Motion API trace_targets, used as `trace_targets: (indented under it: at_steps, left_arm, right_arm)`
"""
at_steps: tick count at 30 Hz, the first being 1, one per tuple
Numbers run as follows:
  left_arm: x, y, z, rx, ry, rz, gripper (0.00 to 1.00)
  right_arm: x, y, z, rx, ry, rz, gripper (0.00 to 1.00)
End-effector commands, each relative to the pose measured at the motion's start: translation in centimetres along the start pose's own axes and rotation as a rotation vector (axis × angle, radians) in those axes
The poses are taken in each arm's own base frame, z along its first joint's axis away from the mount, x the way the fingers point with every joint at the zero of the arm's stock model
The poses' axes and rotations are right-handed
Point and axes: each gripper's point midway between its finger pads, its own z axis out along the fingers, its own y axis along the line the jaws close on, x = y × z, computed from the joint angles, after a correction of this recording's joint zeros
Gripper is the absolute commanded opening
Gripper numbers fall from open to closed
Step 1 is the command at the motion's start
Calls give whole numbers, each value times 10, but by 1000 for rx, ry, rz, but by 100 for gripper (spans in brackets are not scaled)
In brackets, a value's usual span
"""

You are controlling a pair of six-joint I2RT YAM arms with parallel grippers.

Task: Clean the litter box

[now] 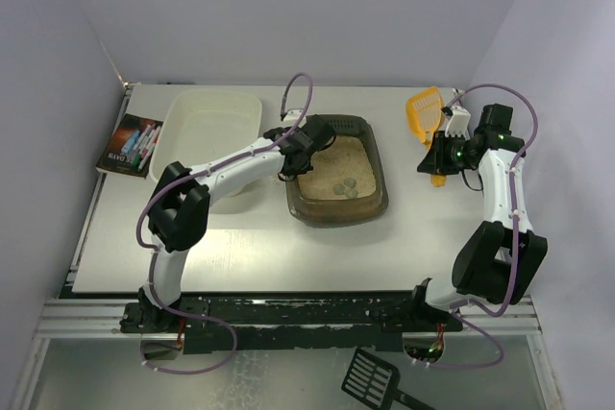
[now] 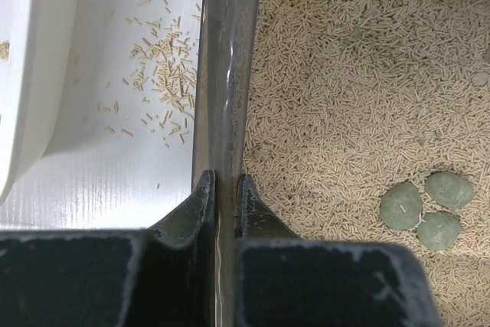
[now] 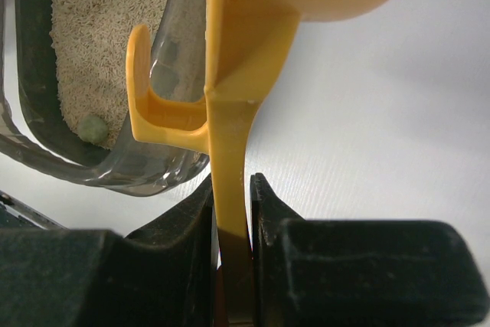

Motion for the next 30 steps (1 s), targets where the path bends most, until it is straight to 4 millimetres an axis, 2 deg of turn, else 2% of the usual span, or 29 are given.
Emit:
trace_targets:
  at_steps: [1, 19, 30]
  left_arm:
    - [-6, -5, 0, -1, -37, -8, 7]
    - [5, -26, -8, 14, -56, 56, 7]
    - [-21, -23, -24, 2, -134, 33, 7]
  right_arm:
    - [-8, -3, -3, -3, -20, -17, 0]
    - [-8, -1, -2, -16, -19, -22, 0]
    - [-6, -2, -1, -15, -16, -19, 0]
